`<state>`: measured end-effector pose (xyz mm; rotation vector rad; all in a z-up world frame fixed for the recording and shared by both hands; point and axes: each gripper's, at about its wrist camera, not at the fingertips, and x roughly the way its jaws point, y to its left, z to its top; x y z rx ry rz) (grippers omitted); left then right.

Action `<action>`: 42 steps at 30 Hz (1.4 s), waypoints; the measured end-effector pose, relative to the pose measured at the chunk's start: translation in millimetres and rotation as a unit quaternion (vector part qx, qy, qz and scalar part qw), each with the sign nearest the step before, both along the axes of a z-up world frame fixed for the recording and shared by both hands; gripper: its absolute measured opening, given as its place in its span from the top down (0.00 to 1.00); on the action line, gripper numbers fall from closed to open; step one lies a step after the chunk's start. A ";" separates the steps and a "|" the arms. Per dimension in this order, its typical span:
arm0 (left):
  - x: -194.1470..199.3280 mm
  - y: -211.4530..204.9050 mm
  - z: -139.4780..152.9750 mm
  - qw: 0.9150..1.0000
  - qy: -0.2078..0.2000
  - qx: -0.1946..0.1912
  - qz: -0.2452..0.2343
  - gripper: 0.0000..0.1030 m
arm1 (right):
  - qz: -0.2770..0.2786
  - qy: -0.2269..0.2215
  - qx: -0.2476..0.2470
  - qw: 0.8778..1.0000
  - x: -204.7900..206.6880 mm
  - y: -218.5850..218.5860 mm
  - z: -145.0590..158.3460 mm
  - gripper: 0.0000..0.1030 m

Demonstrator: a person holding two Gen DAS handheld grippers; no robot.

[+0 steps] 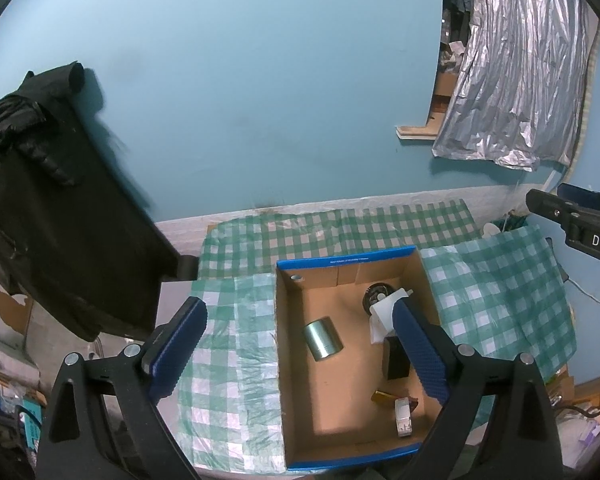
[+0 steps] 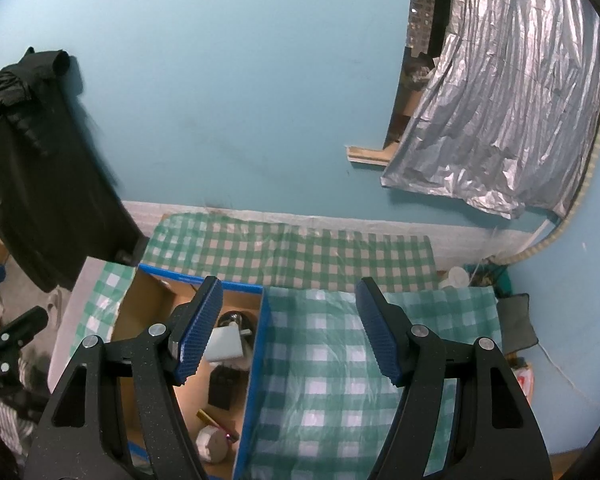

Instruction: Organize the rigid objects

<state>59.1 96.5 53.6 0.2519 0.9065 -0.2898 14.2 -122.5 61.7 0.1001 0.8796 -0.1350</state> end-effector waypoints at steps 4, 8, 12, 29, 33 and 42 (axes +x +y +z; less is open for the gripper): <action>-1.0 0.8 -0.2 1.000 0.001 0.002 0.000 0.08 | -0.001 0.001 -0.003 1.000 -0.9 -0.3 0.6 0.33; -0.8 2.2 -0.3 1.000 0.003 0.001 0.001 0.08 | -0.006 0.000 -0.006 1.000 -2.6 0.1 1.4 0.33; -1.2 2.1 -0.2 1.000 0.003 0.001 0.000 0.08 | -0.008 0.001 -0.008 1.000 -4.2 0.4 1.9 0.33; -6.6 8.6 1.6 1.000 0.006 0.006 0.000 0.08 | -0.009 0.004 -0.008 1.000 -7.5 2.3 2.3 0.33; -6.4 8.7 1.6 1.000 0.006 0.006 0.000 0.08 | -0.012 0.004 -0.006 1.000 -10.2 1.8 3.2 0.33; -6.3 9.5 0.6 1.000 0.008 0.007 0.000 0.07 | -0.015 0.005 -0.007 1.000 -10.6 0.1 3.6 0.33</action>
